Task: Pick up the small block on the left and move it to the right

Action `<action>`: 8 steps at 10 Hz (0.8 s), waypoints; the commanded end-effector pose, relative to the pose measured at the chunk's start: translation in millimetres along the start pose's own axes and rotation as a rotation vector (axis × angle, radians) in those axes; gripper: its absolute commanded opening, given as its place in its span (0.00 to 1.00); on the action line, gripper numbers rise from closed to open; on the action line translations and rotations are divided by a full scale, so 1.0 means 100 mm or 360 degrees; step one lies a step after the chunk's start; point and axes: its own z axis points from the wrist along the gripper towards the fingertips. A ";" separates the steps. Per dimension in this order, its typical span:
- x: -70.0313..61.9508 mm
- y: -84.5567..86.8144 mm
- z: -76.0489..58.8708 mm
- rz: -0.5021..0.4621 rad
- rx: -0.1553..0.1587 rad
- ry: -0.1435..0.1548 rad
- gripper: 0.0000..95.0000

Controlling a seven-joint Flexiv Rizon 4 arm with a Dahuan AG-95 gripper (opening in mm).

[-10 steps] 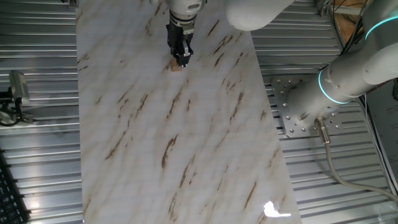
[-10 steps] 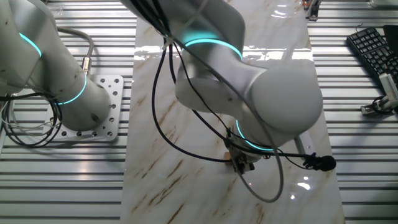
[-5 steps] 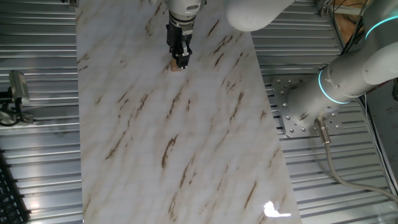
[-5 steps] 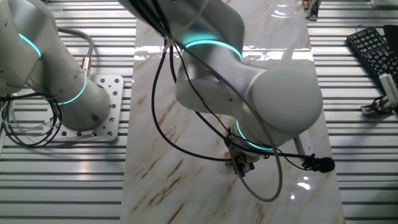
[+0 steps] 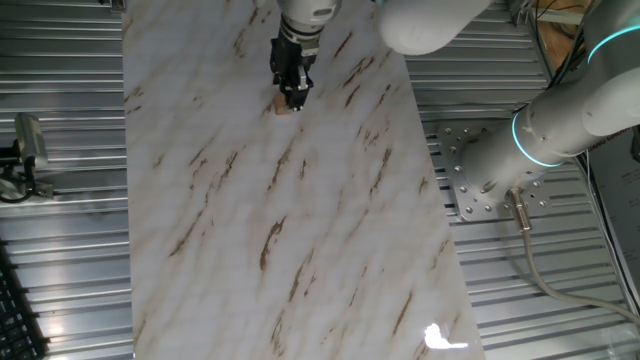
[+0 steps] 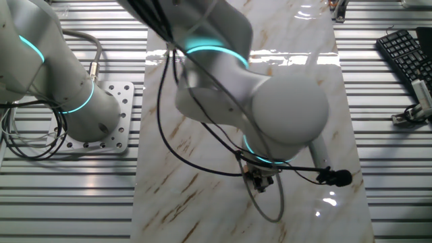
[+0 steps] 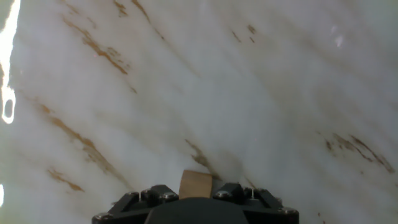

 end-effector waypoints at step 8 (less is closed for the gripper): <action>-0.02 -0.01 0.02 -0.0028 -0.0016 0.0023 0.60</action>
